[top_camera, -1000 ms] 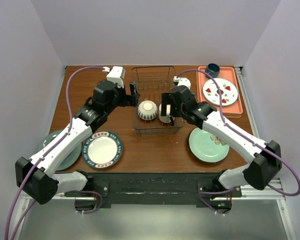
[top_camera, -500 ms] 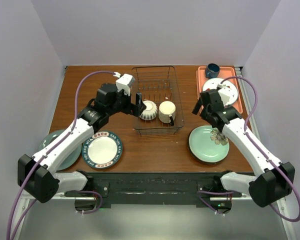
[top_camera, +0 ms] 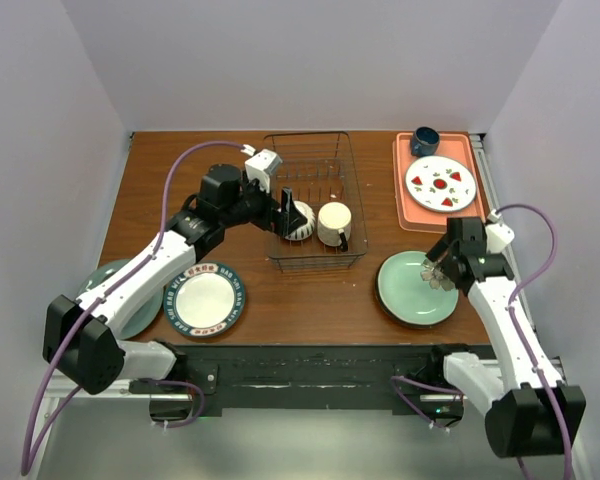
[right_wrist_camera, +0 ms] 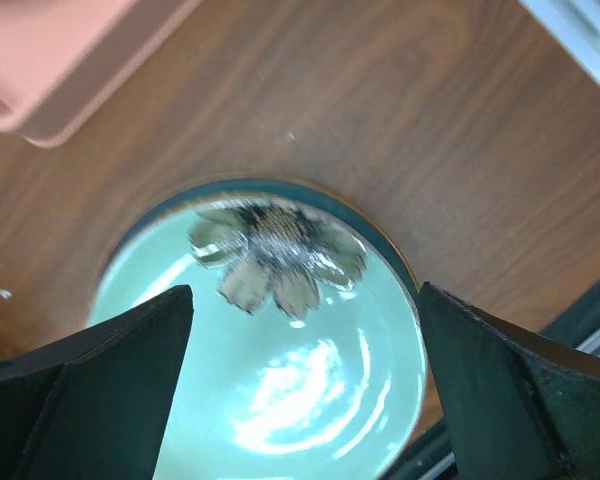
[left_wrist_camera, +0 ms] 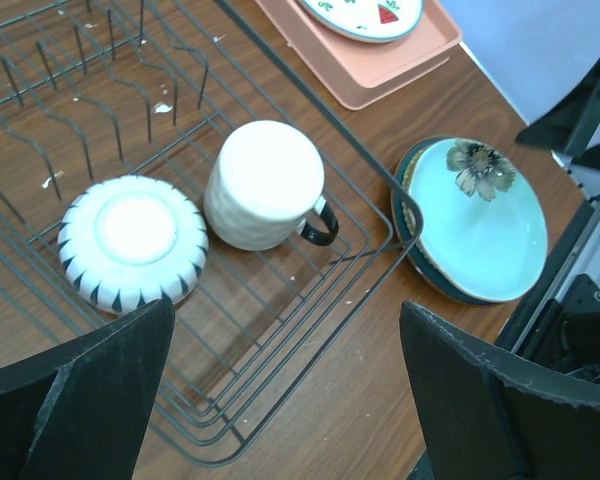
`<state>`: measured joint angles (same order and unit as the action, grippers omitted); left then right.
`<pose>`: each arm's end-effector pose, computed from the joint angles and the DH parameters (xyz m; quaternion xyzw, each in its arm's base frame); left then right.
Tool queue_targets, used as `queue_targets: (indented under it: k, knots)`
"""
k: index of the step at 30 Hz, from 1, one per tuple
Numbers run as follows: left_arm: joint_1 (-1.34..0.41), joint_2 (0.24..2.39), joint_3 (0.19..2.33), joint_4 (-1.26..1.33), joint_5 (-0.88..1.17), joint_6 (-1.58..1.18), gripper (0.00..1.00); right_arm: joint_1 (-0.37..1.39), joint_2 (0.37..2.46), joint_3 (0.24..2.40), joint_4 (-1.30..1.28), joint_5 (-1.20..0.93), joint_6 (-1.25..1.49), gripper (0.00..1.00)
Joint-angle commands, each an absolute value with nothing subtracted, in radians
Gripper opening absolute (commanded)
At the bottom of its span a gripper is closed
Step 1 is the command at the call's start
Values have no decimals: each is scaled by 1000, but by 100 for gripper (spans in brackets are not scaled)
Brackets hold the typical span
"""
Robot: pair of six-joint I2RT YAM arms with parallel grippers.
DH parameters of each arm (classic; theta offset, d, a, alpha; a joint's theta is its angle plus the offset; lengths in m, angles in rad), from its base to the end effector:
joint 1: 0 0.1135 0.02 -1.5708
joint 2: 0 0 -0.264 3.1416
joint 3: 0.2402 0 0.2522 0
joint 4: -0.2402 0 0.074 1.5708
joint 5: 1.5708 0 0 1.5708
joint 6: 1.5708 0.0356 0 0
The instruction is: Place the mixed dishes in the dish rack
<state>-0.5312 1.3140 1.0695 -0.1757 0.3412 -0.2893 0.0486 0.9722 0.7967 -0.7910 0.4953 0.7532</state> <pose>0.2555 -0.1639 0.3239 0.1915 0.8097 -0.3445 0.4349 0.1834 -0.0080 0.2612 0.3878 0.8436 -0.1029 0.3569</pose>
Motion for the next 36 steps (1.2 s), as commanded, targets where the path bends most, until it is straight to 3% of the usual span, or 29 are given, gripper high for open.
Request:
queue_targets:
  k: [1,7,16,26,36]
  knots:
    - [-531,1316,1071,-86,387,-328,100,40,894,716,-821,390,860,99]
    - [-566,1345,1095,-80,414,-328,100,43,916,618,-805,215,942,96]
    - [-696,1417,1155,-81,402,-334,98,41,960,558,-761,218,976,94]
    - [-749,1479,1166,-32,587,-337,96,41,948,569,-739,247,989,92]
    - [-862,1555,1117,97,611,-408,92,41,980,614,-683,255,919,91]
